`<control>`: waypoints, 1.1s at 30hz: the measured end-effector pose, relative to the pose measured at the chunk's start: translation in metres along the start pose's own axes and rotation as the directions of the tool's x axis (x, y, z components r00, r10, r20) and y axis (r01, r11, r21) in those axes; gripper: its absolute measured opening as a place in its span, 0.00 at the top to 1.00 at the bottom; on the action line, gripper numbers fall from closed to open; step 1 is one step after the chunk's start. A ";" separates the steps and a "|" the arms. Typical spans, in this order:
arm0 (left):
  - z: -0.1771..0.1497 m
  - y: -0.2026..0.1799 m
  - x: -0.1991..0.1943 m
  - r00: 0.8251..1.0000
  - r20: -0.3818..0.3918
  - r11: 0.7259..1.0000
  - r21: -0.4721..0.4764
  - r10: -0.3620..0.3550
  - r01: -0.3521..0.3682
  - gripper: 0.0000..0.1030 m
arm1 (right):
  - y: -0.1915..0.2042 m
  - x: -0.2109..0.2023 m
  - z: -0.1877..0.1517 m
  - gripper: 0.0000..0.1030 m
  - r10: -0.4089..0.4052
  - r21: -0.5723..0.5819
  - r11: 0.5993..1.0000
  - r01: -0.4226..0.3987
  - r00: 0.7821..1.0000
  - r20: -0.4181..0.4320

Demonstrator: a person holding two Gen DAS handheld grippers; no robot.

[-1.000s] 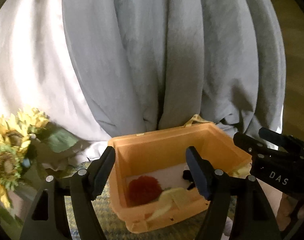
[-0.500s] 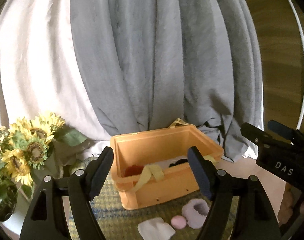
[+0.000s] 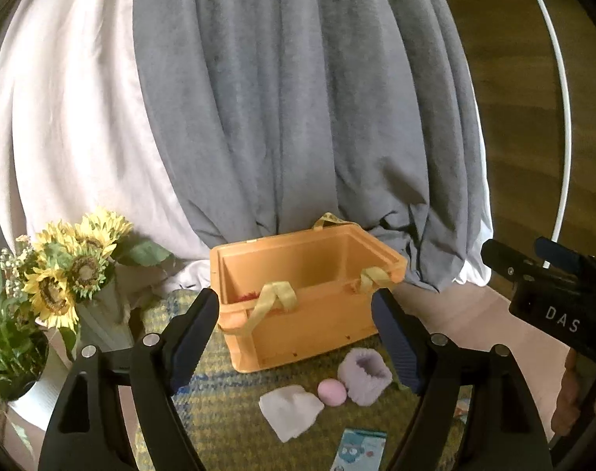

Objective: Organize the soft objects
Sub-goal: 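Withdraw both tools from the crate back toward the remaining items, then grasp the blue tissue pack with the left tool while the right tool grasps the patterned scarf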

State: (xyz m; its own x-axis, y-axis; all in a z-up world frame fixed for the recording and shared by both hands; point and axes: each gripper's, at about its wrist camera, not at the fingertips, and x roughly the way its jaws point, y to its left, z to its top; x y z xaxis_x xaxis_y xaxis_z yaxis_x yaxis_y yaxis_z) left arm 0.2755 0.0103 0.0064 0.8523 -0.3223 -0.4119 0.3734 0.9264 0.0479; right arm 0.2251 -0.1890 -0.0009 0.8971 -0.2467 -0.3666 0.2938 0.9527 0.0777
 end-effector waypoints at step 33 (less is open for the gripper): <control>-0.116 -0.049 0.029 0.958 -0.275 0.995 0.033 -0.078 0.091 0.19 | -0.050 -0.001 -0.123 0.05 -0.099 0.043 0.993 0.112 0.967 -0.235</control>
State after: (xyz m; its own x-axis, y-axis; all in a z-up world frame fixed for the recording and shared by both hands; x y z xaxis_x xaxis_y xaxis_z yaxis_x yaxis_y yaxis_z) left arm 0.2397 -0.0222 -0.1135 0.6867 -0.3275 -0.6489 0.4610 0.8865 0.0404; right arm 0.1687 -0.2150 -0.1184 0.7608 -0.2908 -0.5802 0.4063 0.9106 0.0763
